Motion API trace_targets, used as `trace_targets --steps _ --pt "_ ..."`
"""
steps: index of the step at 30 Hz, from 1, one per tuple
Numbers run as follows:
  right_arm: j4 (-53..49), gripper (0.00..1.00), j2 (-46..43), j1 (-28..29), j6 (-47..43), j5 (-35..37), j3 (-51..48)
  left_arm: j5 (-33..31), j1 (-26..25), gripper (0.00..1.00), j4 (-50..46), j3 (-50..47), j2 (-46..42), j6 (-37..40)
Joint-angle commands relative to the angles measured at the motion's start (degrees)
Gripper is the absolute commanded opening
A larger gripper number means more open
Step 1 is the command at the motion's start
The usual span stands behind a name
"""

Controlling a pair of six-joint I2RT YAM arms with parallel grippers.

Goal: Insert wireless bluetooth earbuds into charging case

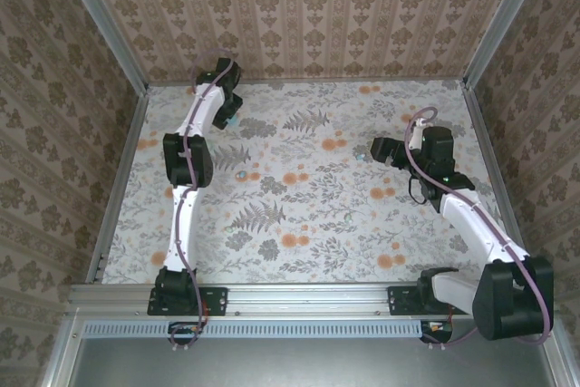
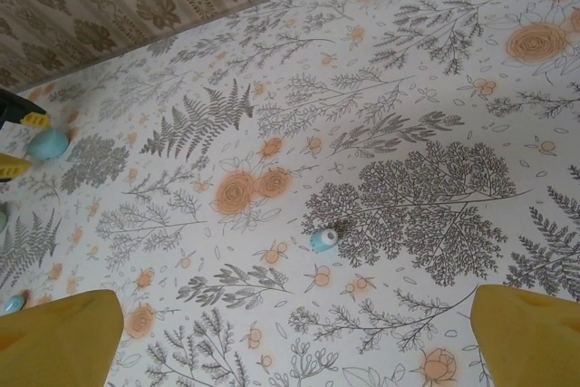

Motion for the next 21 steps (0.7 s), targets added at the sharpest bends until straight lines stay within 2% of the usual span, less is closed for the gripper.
trace_targets --steps 1,7,13,21 --pt "-2.39 1.00 -3.03 0.36 0.70 -1.32 0.96 0.67 0.32 0.61 -3.72 1.48 0.82 -0.86" --pt "-4.99 1.00 -8.20 0.36 0.65 -0.67 -0.28 1.11 0.71 0.60 -5.15 -0.65 -0.52 -0.21" --pt "-6.06 1.00 -11.82 0.36 1.75 -0.73 -1.66 3.42 0.64 0.53 0.27 -10.68 -5.90 0.50" --pt "-7.29 1.00 -13.25 0.37 3.74 -1.71 -1.86 2.35 -0.94 0.52 3.98 -20.85 -13.87 3.71"
